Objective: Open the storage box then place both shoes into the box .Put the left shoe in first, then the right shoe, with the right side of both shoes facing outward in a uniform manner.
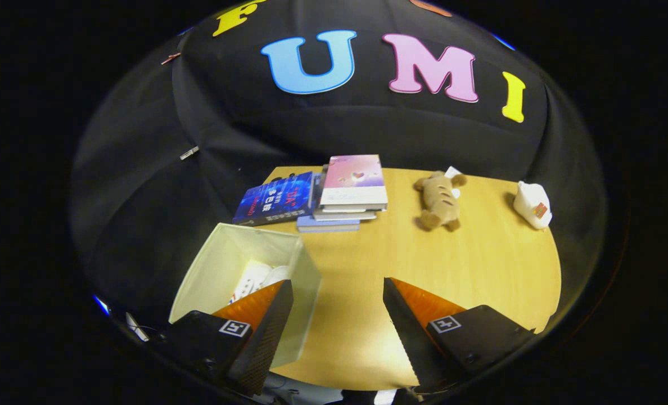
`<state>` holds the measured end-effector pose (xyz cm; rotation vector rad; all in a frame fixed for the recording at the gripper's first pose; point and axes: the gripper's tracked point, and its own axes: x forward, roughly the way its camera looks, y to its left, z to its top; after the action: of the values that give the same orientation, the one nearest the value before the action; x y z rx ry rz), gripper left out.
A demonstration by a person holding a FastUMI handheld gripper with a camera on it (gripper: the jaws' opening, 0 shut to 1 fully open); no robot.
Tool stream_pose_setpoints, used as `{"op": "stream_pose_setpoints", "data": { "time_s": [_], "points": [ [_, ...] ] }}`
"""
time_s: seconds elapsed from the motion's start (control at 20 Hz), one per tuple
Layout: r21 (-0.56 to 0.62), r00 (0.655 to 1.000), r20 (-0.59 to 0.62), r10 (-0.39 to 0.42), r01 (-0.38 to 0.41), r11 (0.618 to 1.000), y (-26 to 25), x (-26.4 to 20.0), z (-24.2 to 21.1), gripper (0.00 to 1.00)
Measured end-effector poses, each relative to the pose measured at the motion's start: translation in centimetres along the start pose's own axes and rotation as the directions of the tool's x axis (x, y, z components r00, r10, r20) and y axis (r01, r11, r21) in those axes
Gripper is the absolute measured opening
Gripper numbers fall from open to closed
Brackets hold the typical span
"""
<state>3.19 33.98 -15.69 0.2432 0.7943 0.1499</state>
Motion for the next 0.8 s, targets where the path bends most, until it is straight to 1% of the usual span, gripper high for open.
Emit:
{"op": "stream_pose_setpoints", "data": {
  "time_s": [0.2,0.35,0.55,0.8],
  "points": [
    [-0.023,0.994,0.093,-0.049,0.051,0.998,-6.8,-2.2,2.2,0.99],
    [-0.062,0.983,0.174,-0.062,0.074,0.995,-11.0,-4.2,3.9,0.99],
    [-0.1,0.959,0.279,-0.052,0.083,0.992,-15.0,-6.8,5.6,0.99],
    [-0.103,0.937,0.348,-0.027,0.067,0.992,-18.9,-10.0,6.0,0.98]
  ]
}}
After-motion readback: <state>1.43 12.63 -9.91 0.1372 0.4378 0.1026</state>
